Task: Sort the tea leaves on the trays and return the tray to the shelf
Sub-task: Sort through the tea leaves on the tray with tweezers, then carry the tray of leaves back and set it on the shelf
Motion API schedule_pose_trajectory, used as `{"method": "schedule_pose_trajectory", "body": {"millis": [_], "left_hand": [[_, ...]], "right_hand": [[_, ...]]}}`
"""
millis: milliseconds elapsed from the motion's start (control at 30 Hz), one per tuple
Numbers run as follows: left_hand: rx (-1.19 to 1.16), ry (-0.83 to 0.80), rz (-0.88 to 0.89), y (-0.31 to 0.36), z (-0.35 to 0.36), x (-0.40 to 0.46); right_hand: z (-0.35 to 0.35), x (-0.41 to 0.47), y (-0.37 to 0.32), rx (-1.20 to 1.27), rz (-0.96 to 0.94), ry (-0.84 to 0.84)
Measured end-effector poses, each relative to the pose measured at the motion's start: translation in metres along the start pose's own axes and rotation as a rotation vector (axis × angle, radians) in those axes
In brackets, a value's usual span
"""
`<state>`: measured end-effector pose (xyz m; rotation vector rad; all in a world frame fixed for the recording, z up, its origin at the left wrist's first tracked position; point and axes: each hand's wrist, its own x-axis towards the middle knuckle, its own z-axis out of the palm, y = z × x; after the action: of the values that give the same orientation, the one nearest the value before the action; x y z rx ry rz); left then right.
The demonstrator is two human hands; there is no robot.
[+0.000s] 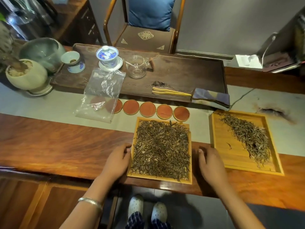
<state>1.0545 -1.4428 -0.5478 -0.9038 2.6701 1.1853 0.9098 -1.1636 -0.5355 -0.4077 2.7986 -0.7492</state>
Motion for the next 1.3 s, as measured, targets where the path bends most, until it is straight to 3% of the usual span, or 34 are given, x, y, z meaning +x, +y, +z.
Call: {"method": "schedule_pose_trajectory", "body": {"millis": [133, 333, 467, 800, 967, 1300], "left_hand": [[-0.031, -0.022, 0.007, 0.008, 0.011, 0.004], [-0.238, 0.000, -0.057, 0.010, 0.014, -0.002], [-0.390, -0.013, -0.092, 0.008, 0.008, -0.007], [-0.570, 0.011, -0.042, 0.013, -0.021, -0.012], [-0.656, 0.071, -0.059, 0.015, -0.068, -0.015], [-0.672, 0.334, -0.085, -0.002, -0.197, -0.031]], "right_hand": [[0.022, -0.015, -0.008, 0.056, 0.009, -0.085], [0.032, -0.012, -0.013, 0.305, 0.193, -0.034], [0.024, -0.012, -0.009, 0.518, 0.196, -0.024], [0.010, -0.010, -0.029, 0.662, 0.134, 0.011], [-0.015, 0.005, -0.074, 0.667, 0.065, -0.002], [-0.024, 0.039, -0.230, 0.691, -0.171, -0.028]]}}
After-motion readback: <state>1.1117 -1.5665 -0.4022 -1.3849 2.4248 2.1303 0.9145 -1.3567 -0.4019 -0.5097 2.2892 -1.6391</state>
